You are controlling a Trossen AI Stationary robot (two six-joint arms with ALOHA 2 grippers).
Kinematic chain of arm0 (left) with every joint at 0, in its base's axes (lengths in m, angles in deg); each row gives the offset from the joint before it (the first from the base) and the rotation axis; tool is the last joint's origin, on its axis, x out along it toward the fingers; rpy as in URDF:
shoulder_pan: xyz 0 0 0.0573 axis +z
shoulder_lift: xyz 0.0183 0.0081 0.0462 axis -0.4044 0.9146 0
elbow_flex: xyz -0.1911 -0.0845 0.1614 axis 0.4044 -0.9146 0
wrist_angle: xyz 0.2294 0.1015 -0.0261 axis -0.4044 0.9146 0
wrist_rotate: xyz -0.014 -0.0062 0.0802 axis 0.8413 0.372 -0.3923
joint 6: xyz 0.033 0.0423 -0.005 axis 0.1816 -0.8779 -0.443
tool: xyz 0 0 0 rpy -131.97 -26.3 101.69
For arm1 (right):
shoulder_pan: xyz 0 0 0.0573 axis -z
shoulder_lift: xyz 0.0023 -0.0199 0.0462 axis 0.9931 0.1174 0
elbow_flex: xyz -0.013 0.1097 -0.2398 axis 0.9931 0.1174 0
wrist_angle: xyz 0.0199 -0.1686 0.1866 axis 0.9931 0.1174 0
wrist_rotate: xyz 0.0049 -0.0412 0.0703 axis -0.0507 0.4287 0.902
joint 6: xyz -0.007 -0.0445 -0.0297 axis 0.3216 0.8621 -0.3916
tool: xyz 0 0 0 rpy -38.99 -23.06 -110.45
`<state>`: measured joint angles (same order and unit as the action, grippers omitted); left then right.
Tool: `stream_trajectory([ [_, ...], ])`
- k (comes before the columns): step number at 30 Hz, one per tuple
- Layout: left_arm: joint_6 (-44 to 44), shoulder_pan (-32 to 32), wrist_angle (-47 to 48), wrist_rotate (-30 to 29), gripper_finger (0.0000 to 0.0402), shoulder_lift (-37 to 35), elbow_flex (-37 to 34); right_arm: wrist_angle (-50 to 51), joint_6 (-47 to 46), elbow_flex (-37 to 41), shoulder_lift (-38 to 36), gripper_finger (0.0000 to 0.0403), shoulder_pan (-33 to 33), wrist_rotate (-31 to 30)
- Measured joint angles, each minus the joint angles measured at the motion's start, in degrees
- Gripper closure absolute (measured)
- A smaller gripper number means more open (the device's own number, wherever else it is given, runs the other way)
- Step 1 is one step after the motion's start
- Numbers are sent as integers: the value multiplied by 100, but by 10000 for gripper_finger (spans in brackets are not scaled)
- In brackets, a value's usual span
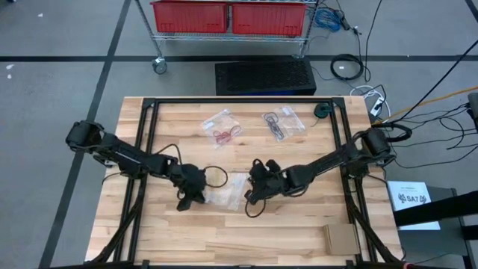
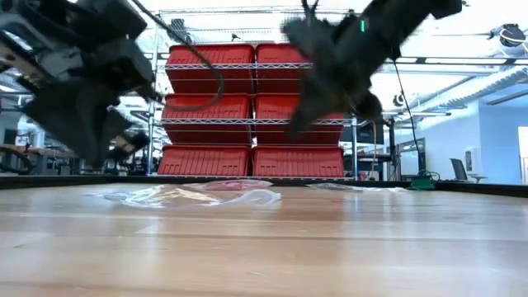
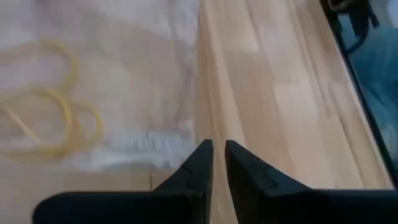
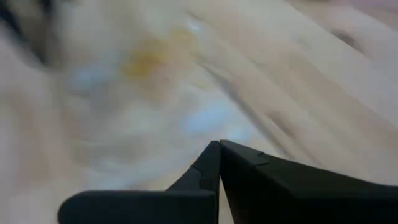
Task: Sort rubber bands
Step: Close the transparent zip bag
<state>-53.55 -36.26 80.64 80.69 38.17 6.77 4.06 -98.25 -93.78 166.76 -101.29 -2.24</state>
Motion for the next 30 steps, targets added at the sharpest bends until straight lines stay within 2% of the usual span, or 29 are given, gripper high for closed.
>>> stream_trajectory([
  [3, -287, 44, -194, -1040, 375, -205, 0, -868, 141, -5, 90, 403, -118, 439],
  [6, -699, 293, -447, -1846, 391, -313, 4, -1646, 123, -14, 632, 403, -261, 577],
  [9, -919, 674, -631, -1856, 397, -270, 4, -1846, 73, -316, 1352, 403, -378, 857],
  [12, -1028, 1061, -510, -1827, 397, -26, 8, -1721, 233, -1039, 1903, 403, -501, 1116],
  [15, -1027, 1333, -552, -1698, 397, 281, 7, -880, 379, -1908, 2369, 403, -567, 1379],
  [20, -884, 1438, -403, -1042, 397, 702, 7, 1072, 389, -3037, 2803, 403, -534, 1462],
  [24, -693, 1289, -132, -768, 397, 762, 28, 1953, 365, -3214, 2729, 403, -506, 1333],
  [30, -257, 896, 27, -467, 397, 517, -6, 3575, 167, -3186, 2271, 403, -437, 807],
])
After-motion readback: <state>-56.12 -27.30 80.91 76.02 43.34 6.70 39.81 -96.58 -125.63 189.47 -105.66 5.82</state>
